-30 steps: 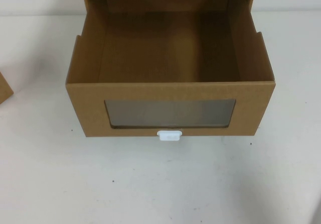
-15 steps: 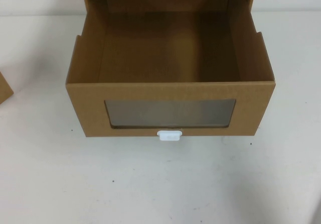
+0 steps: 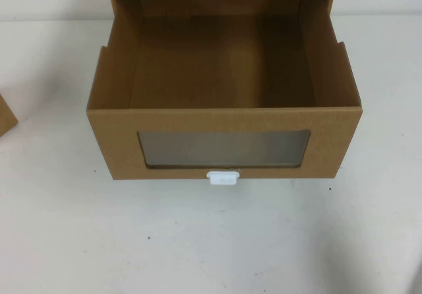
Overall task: Open the shoe box
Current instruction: 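Pull the top drawer of the cardboard box fully open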
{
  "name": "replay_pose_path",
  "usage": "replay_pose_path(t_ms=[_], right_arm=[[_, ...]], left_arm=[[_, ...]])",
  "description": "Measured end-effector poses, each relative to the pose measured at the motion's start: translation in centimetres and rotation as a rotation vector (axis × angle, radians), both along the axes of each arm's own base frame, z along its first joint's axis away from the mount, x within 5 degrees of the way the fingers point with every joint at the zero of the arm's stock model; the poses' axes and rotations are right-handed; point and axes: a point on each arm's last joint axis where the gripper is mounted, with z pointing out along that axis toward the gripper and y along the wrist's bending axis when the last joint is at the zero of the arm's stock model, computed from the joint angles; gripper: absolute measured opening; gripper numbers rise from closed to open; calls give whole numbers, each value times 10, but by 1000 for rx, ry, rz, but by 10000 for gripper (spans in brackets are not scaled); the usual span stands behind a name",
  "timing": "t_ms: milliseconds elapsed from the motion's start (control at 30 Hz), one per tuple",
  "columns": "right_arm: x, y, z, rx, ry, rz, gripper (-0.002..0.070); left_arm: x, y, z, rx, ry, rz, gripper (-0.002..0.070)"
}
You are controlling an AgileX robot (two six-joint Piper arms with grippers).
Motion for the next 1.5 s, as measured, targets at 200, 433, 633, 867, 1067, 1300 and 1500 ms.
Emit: replay_pose_path(t_ms=[200, 433, 633, 867, 1067, 1300, 1500], right_arm=[[0, -14, -3, -39, 34, -160, -18], [-1, 2, -38, 56, 427, 18, -18], [3, -1, -53, 52, 413, -6, -18], [2, -7, -89, 146, 376, -64, -18], [0, -4, -97, 166, 438, 19, -18], [-1, -4, -103, 161, 496, 18, -18], [-1, -4, -103, 145, 493, 18, -18]], left_arm=[[0, 0, 0, 0, 0, 0, -6], [0, 0, 0, 0, 0, 0, -6], [0, 0, 0, 0, 0, 0, -6], [0, 0, 0, 0, 0, 0, -6], [0, 0, 0, 0, 0, 0, -6], [0, 0, 0, 0, 0, 0, -6], [0, 0, 0, 0, 0, 0, -6]])
